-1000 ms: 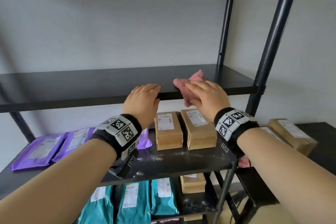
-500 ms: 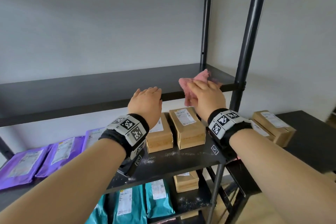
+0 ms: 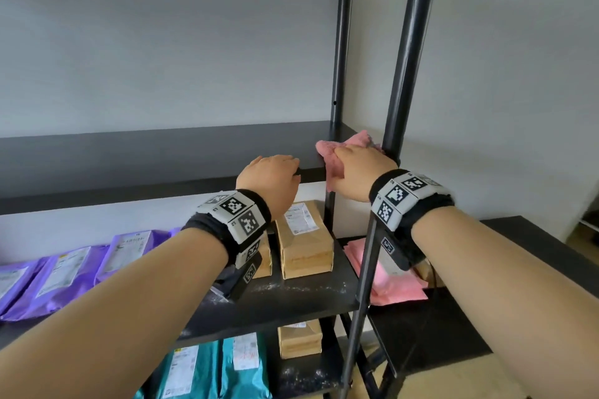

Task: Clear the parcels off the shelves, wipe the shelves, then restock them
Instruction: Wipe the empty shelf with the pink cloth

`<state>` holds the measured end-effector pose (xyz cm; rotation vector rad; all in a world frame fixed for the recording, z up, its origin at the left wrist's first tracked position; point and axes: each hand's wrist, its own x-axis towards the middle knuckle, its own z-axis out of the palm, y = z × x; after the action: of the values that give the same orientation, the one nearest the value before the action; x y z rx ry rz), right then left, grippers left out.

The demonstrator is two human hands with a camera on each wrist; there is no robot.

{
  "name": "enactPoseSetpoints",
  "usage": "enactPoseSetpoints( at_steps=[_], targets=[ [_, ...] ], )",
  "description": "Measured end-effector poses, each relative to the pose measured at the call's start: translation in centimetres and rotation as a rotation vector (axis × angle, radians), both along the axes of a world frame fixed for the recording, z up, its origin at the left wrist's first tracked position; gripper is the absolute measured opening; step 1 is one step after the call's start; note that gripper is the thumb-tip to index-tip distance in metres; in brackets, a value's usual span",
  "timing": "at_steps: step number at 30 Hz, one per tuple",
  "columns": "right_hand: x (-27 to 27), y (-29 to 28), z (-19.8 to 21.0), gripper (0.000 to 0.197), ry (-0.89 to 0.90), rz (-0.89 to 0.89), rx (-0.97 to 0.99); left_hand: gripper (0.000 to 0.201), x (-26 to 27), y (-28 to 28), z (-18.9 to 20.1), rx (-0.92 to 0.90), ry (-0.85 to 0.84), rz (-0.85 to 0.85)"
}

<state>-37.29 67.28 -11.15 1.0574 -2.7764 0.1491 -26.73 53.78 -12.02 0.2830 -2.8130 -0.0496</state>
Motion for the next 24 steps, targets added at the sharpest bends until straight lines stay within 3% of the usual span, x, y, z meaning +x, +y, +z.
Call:
enactPoseSetpoints(
  at_steps=[2, 5, 9, 12, 15, 18, 21, 24],
  targets=[
    [-1.1, -0.3, 1.0, 0.014, -0.199, 0.004, -0.109, 0.024, -0.4, 0.2, 0.0, 0.014, 0.033, 0.039],
    [-2.1, -1.0, 1.6, 0.024, -0.351, -0.096, -0.273, 0.03, -0.4, 0.1, -0.1, 0.044, 0.04, 0.056],
    [-5.7, -3.3, 0.4, 0.027, -0.262, -0.142, -0.151, 0.037, -0.1, 0.5, 0.3, 0.065, 0.021, 0.051],
    [-6.7, -4.0, 0.1, 0.044, -0.238, -0.138, -0.132, 0.038, -0.1, 0.6, 0.4, 0.062, 0.031, 0.051],
    [-5.4, -3.4, 0.0, 0.036, -0.241, -0.072, -0.109, 0.037, -0.3, 0.3, 0.3, 0.08, 0.026, 0.075],
    [-2.9, -1.8, -0.1, 0.074, -0.192, -0.047, -0.1, 0.034, -0.4, 0.1, 0.0, 0.057, 0.035, 0.073],
    [-1.0, -0.2, -0.5, 0.055, -0.067, 0.043, 0.009, 0.033, -0.4, -0.2, -0.1, 0.051, 0.03, 0.043],
    [-0.1, 0.7, -0.8, 0.05, 0.048, 0.124, -0.018, 0.035, 0.4, -0.6, 0.0, 0.091, 0.047, 0.019]
  ],
)
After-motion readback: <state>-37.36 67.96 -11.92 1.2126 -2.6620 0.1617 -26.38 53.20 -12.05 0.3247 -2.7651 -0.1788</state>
